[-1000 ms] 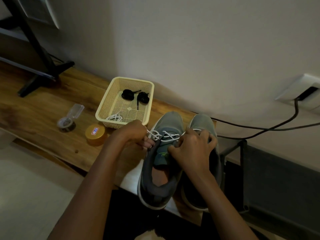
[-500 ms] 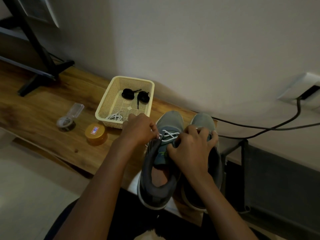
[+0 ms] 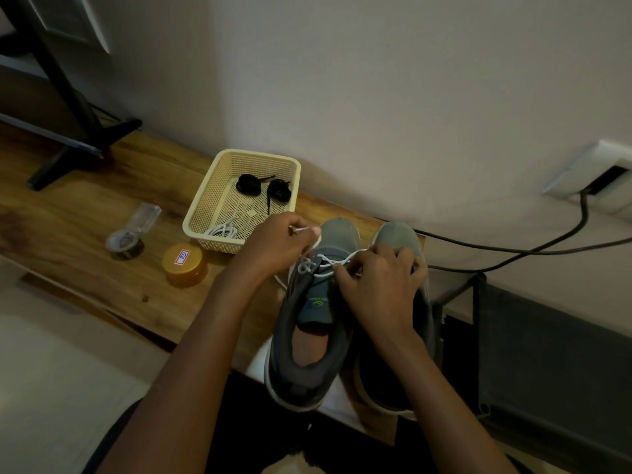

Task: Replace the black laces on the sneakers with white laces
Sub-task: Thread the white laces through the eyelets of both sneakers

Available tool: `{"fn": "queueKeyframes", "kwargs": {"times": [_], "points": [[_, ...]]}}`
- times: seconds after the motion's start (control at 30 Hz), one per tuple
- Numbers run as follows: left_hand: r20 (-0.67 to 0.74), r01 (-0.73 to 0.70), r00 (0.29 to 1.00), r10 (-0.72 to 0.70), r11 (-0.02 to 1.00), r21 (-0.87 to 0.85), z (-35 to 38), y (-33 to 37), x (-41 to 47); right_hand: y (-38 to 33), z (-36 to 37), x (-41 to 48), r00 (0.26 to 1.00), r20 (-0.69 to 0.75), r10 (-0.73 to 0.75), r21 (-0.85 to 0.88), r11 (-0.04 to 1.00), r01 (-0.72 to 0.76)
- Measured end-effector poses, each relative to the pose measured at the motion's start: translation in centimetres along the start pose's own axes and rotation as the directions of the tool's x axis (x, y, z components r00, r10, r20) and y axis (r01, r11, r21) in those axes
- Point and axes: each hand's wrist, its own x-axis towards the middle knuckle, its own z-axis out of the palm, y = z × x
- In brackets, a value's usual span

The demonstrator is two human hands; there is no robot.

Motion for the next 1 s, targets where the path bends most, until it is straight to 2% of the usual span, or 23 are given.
{"fn": "queueKeyframes", "kwargs": {"times": [0.07,0.13,0.23,0.37,0.6,0.87,1.0], "points": [[0.061,-0.006,0.998,-0.004,0.987,0.16,0.0,-0.5,0.1,0.2,-0.3,0.6,1.0,0.031,0.0,0.015,1.0,0.0],[0.096,0.039,0.993,-0.069,0.958,0.284,-0.1,-1.1,0.2,0.2,-0.4,1.0,0.998,0.064,-0.029,0.037,0.999,0.027],[0.093,0.088,0.987,-0.128,0.933,0.35,-0.1,-1.1,0.1,0.0,-0.4,1.0,0.988,0.099,-0.121,0.034,0.992,0.118],[0.122,0.056,0.987,-0.107,0.93,0.364,0.2,-0.8,0.0,-0.1,-0.4,1.0,0.972,0.136,-0.193,-0.012,0.98,0.196],[0.106,0.07,0.99,-0.087,0.985,0.157,0.2,-0.7,0.1,0.1,-0.6,1.1,0.972,0.146,-0.186,-0.027,0.981,0.192],[0.075,0.118,0.991,-0.115,0.992,-0.038,-0.8,0.1,-0.2,0.4,-0.9,1.4,0.963,0.192,-0.189,-0.029,0.98,0.198],[0.061,0.122,0.992,-0.108,0.94,-0.318,-0.8,1.1,-0.6,0.6,-1.0,1.5,0.962,0.204,-0.183,-0.006,0.982,0.188]]}}
